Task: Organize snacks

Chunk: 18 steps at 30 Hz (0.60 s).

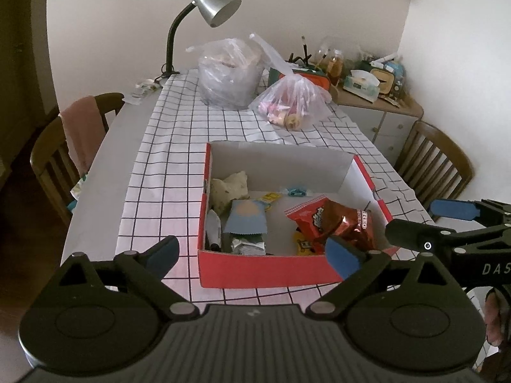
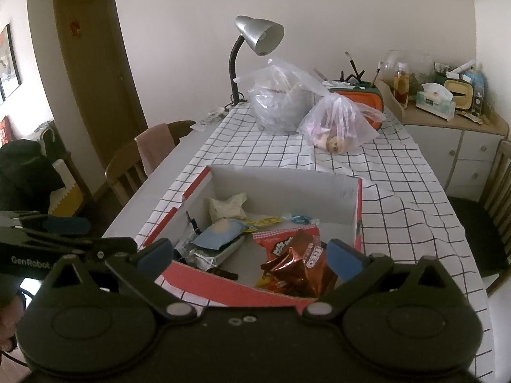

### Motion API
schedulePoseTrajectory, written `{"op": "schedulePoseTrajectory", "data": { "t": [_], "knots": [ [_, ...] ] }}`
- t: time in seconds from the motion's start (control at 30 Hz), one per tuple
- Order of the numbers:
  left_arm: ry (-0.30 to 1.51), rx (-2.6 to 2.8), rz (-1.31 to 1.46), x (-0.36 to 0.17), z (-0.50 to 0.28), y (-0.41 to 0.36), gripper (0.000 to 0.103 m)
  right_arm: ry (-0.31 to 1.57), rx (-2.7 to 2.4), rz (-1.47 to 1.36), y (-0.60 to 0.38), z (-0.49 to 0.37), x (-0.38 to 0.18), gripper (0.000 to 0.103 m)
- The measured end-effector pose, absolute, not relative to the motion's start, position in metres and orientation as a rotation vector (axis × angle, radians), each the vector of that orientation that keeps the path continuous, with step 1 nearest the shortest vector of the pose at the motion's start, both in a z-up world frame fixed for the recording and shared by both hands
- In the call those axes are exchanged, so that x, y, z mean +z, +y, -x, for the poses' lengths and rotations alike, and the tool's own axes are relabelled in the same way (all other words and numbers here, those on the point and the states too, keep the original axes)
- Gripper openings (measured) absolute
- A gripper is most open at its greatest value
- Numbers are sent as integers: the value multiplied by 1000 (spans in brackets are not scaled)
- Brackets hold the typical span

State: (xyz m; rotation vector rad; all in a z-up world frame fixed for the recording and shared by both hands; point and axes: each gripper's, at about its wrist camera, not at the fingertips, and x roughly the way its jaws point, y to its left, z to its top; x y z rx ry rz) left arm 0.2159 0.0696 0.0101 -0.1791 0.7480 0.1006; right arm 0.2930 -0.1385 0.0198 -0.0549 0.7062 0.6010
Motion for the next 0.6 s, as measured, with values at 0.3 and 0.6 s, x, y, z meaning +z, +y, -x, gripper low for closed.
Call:
{"op": "schedulePoseTrajectory", "data": {
  "t": [0.3, 0.6],
  "knots": [
    [738, 104, 184, 14, -209, 70, 99, 704, 600, 52, -139, -291, 21, 103],
    [738, 116, 177, 15, -209, 73, 99, 706, 600, 53, -136, -291, 20, 103]
  ]
}}
